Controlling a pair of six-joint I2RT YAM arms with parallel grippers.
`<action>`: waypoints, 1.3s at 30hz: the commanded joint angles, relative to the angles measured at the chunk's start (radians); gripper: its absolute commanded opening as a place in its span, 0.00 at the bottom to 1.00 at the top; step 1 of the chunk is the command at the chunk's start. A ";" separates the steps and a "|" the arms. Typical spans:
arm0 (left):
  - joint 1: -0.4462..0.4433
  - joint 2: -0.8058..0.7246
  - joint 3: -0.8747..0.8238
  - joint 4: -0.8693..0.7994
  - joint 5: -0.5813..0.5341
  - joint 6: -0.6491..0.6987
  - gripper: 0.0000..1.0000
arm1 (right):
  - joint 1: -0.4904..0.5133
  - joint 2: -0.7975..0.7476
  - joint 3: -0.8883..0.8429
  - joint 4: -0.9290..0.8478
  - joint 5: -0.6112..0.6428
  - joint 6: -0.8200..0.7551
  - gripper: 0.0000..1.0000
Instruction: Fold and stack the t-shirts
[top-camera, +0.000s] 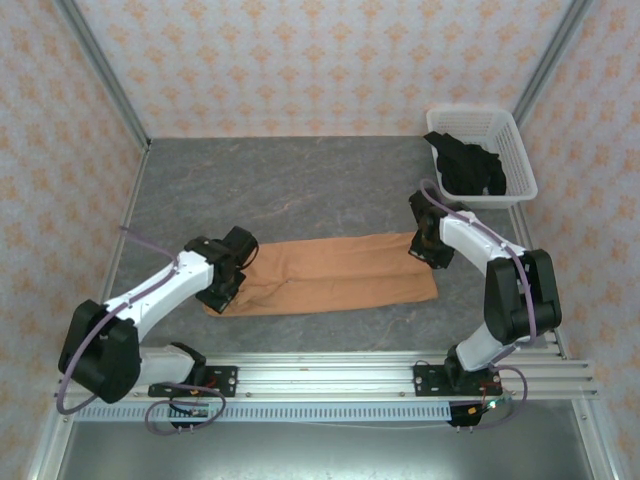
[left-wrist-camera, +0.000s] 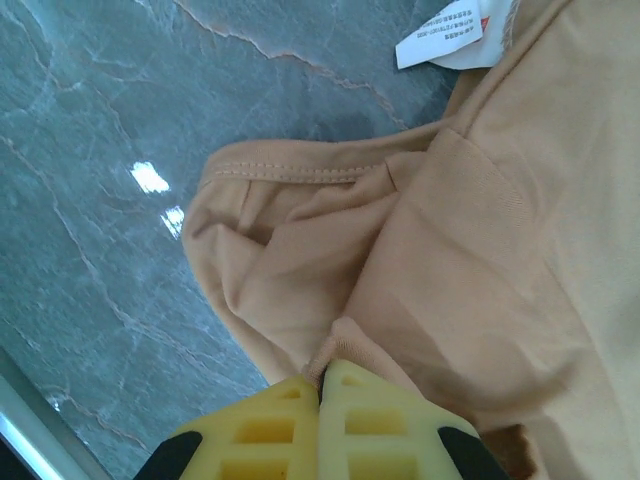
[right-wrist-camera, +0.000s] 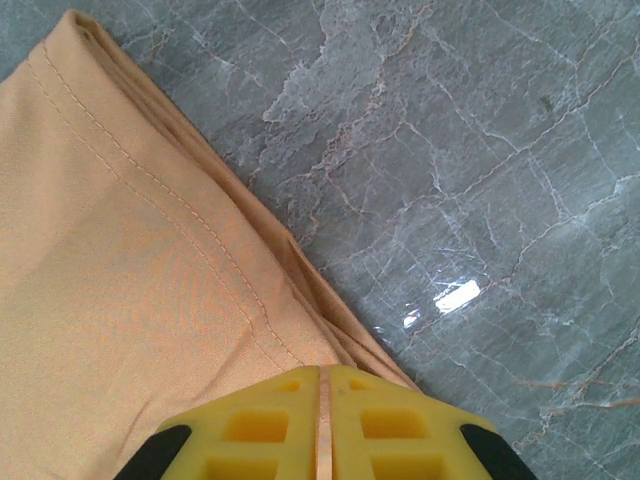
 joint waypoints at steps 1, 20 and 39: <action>0.016 0.027 0.041 -0.041 -0.090 0.074 0.00 | 0.006 -0.017 -0.018 0.008 0.012 0.013 0.11; 0.037 0.232 0.091 0.001 -0.174 0.219 0.44 | 0.006 -0.025 -0.058 0.030 0.025 0.022 0.12; -0.086 0.141 0.042 0.151 0.135 0.082 0.42 | 0.006 0.150 0.093 0.090 -0.069 -0.281 0.31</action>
